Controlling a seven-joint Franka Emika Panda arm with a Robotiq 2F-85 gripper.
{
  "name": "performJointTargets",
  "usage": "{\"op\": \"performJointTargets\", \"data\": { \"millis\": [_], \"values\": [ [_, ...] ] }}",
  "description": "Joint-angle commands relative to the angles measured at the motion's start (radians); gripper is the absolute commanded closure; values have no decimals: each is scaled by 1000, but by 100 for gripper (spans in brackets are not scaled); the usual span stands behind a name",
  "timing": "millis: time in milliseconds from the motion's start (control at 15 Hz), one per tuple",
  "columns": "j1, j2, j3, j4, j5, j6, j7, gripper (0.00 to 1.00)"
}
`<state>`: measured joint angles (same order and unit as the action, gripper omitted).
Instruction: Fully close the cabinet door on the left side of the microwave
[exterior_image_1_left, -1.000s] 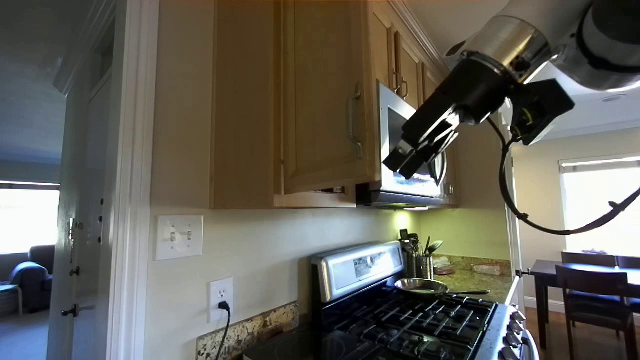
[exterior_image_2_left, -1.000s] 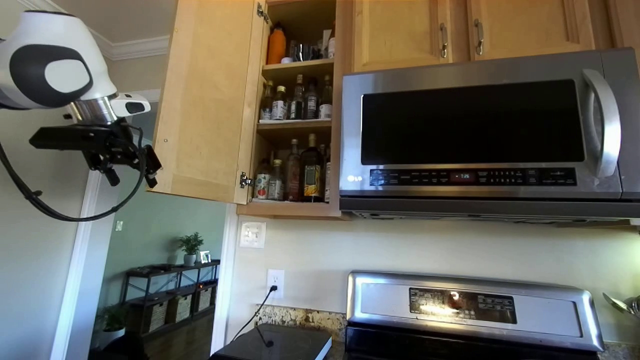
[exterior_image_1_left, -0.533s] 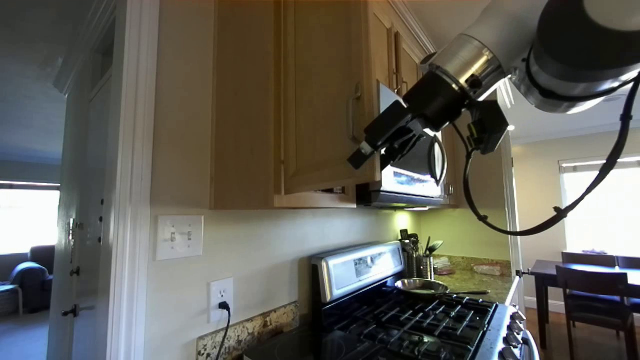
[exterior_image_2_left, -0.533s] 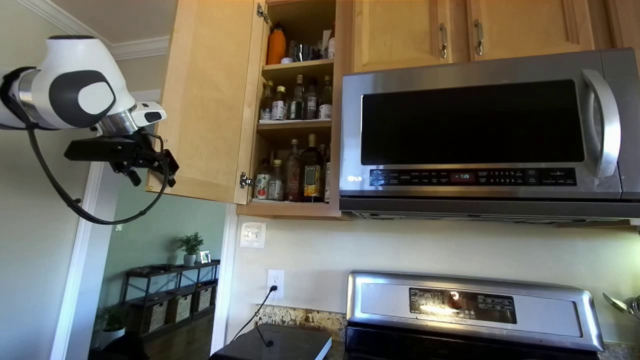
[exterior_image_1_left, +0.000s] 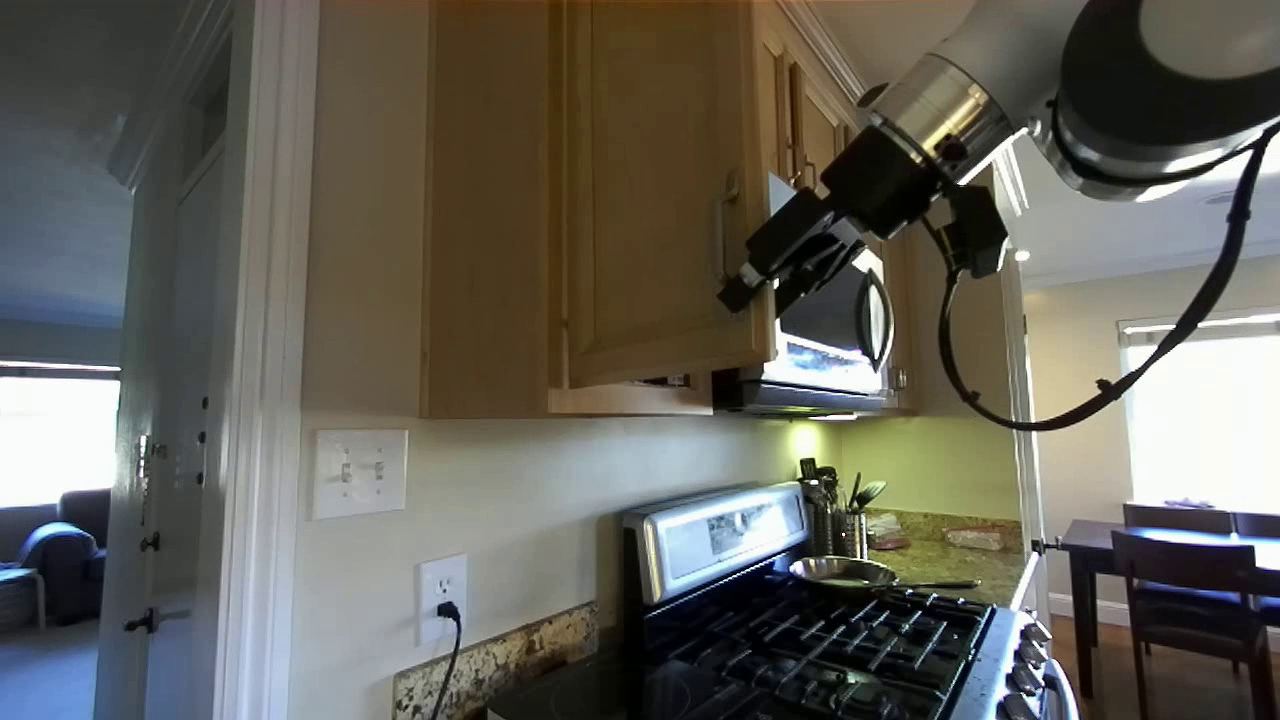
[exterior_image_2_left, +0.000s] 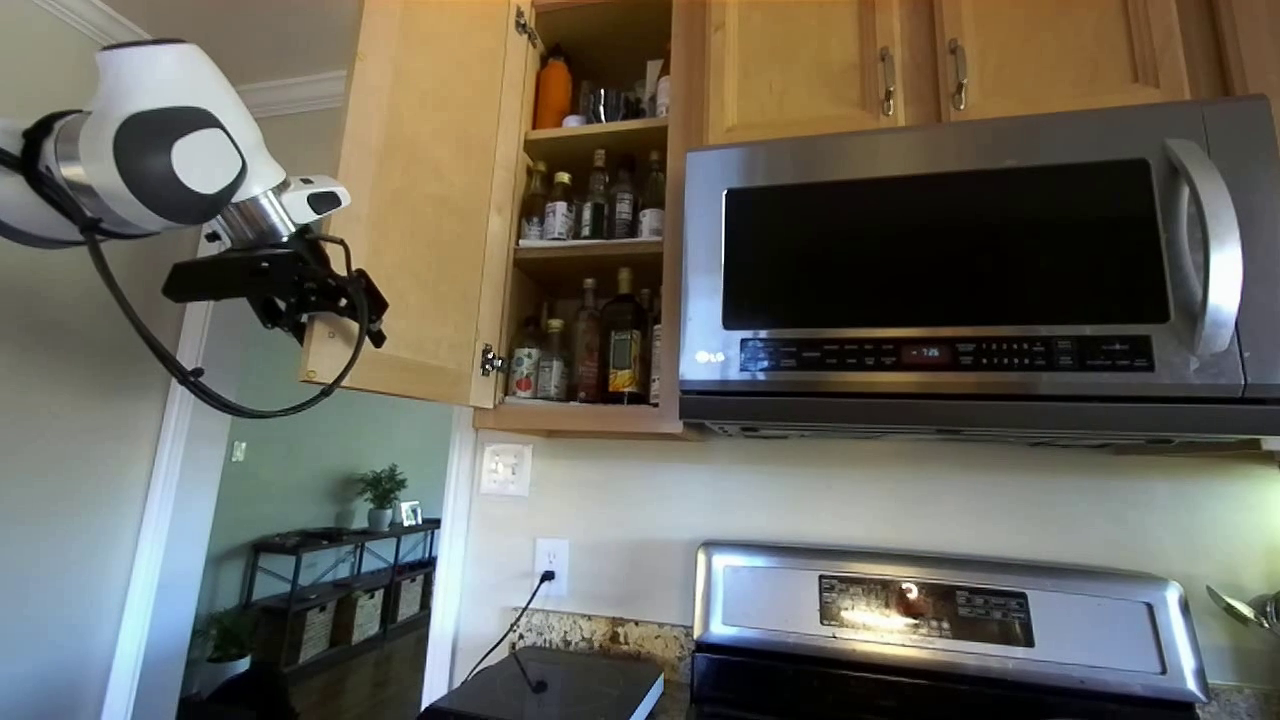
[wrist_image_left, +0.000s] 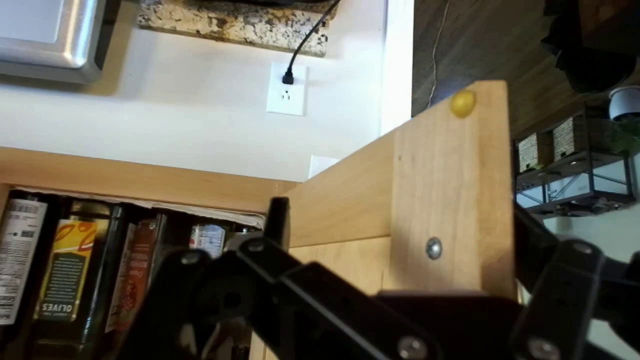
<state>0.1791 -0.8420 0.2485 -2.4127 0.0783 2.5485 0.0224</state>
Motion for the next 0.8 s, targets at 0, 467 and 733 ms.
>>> {"op": "performJointTargets", "data": {
  "millis": [0, 467, 733],
  "values": [
    [-71, -53, -12, -22, -69, -29, 38, 0],
    [-173, -102, -68, -31, -157, -166, 34, 0],
    [-246, -99, -105, -26, -195, -211, 54, 0]
  ]
}}
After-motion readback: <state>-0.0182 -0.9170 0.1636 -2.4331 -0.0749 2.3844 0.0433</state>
